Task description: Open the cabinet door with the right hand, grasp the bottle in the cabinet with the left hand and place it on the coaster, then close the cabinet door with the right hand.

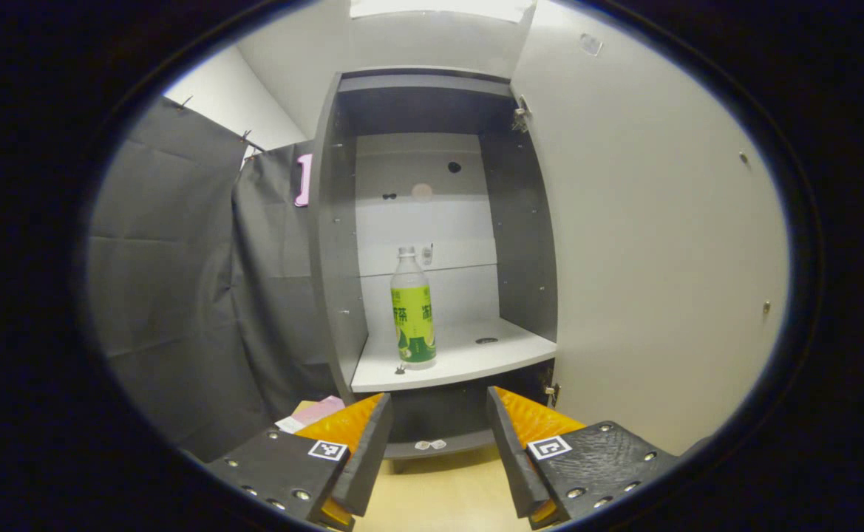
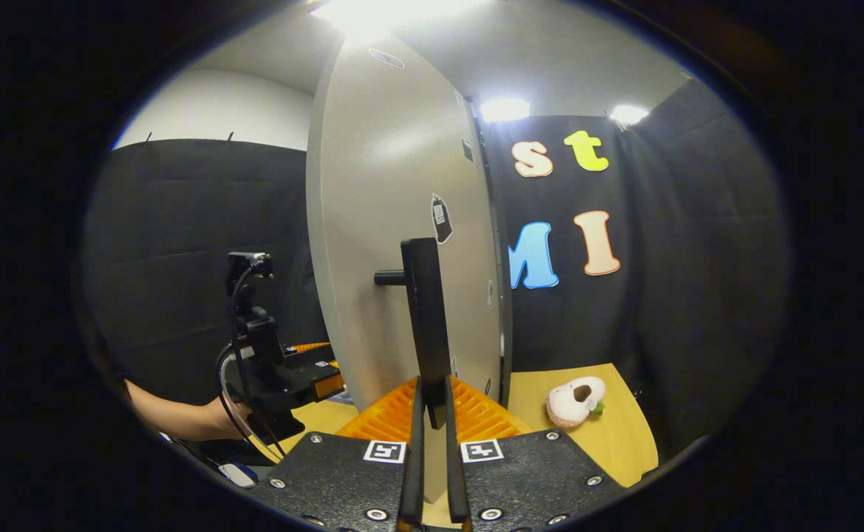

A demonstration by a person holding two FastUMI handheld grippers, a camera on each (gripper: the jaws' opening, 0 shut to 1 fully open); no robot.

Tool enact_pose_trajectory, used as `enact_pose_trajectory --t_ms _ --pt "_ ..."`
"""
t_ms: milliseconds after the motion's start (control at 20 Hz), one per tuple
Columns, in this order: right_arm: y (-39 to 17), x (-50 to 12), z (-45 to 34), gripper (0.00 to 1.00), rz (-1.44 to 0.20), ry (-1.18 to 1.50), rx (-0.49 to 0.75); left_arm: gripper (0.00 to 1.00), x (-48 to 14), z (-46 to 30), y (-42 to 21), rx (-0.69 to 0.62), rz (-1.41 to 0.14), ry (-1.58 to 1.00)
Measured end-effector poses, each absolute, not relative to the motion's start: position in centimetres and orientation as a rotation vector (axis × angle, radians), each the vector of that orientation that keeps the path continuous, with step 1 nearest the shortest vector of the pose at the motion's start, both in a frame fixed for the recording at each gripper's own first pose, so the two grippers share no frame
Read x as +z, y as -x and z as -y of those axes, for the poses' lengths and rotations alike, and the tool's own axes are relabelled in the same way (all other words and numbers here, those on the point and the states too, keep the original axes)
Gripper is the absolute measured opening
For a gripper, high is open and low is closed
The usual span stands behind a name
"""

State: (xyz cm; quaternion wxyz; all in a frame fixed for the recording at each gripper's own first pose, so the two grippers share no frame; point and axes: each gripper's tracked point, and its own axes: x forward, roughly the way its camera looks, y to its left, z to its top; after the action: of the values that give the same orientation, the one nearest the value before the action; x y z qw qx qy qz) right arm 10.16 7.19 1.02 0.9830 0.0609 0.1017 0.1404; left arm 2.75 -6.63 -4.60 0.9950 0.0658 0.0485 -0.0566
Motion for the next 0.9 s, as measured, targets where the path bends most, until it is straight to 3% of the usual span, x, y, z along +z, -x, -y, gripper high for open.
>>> enact_pose_trajectory --t_ms 450,600,650,800,900 --pt "-9.5 1.1 -6.6 0.15 -0.182 -0.106 0.217 0.73 -3.2 6.8 -8.2 -0.055 -0.037 -0.184" --pt "-9.5 1.1 -5.4 0.34 -0.178 -0.097 0.175 0.73 -2.4 6.9 -10.2 -0.047 -0.007 -0.183" --pt "-9.4 1.2 -4.6 0.37 -0.172 -0.088 0.151 0.67 -2.2 6.9 -10.9 -0.037 -0.002 -0.181" --pt "-9.7 1.1 -3.2 0.75 -0.166 -0.097 0.103 0.67 -2.0 6.9 -12.9 -0.018 0.009 -0.185" --pt "-9.7 1.3 -2.1 0.82 -0.157 -0.100 0.073 0.71 -2.0 7.0 -14.1 -0.010 0.014 -0.188"
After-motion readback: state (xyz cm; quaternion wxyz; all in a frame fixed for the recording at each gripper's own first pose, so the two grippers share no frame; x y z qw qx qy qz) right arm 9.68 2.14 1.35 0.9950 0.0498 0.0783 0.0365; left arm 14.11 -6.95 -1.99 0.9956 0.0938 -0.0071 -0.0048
